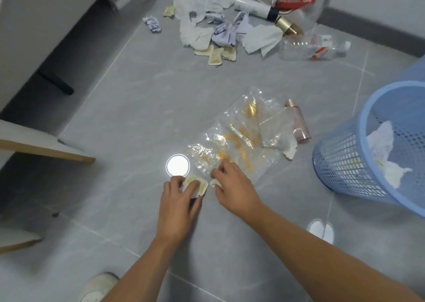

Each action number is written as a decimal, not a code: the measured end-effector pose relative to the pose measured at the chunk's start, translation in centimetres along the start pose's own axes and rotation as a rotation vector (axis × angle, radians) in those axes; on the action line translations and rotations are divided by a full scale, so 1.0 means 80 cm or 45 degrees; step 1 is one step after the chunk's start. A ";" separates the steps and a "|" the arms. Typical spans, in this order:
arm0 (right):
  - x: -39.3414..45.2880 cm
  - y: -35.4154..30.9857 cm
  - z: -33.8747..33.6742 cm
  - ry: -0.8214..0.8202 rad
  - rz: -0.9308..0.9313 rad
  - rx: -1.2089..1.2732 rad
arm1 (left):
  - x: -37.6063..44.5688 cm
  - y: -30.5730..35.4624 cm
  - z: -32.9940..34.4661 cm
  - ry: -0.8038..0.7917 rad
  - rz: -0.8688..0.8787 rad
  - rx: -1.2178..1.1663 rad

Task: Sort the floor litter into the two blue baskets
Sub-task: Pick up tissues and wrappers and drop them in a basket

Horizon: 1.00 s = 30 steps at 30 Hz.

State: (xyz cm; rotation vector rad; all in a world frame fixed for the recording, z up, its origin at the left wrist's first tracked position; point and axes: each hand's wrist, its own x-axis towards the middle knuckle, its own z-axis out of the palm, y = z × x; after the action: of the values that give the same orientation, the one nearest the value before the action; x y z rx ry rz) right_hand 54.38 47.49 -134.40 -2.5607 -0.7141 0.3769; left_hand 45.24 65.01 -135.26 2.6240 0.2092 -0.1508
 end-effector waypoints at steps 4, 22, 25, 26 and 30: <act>0.011 0.008 -0.010 0.063 -0.018 0.082 | 0.025 0.006 -0.002 0.025 0.000 -0.146; -0.008 0.058 -0.339 0.914 0.455 0.073 | 0.210 0.325 -0.152 0.147 0.730 -0.545; -0.064 0.100 -0.379 1.028 0.629 -0.025 | 0.215 0.394 -0.140 0.079 0.929 -0.576; -0.083 0.114 -0.386 1.048 0.700 -0.041 | 0.214 0.414 -0.131 0.043 0.984 -0.580; -0.149 0.154 -0.389 0.969 0.872 -0.093 | 0.200 0.469 -0.085 -0.167 1.087 -0.431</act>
State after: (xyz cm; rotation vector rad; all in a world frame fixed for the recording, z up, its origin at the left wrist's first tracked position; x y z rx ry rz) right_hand 61.21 20.76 -112.04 -2.6408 0.4333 -0.4278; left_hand 67.98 37.91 -113.91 2.1398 -0.8437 0.0128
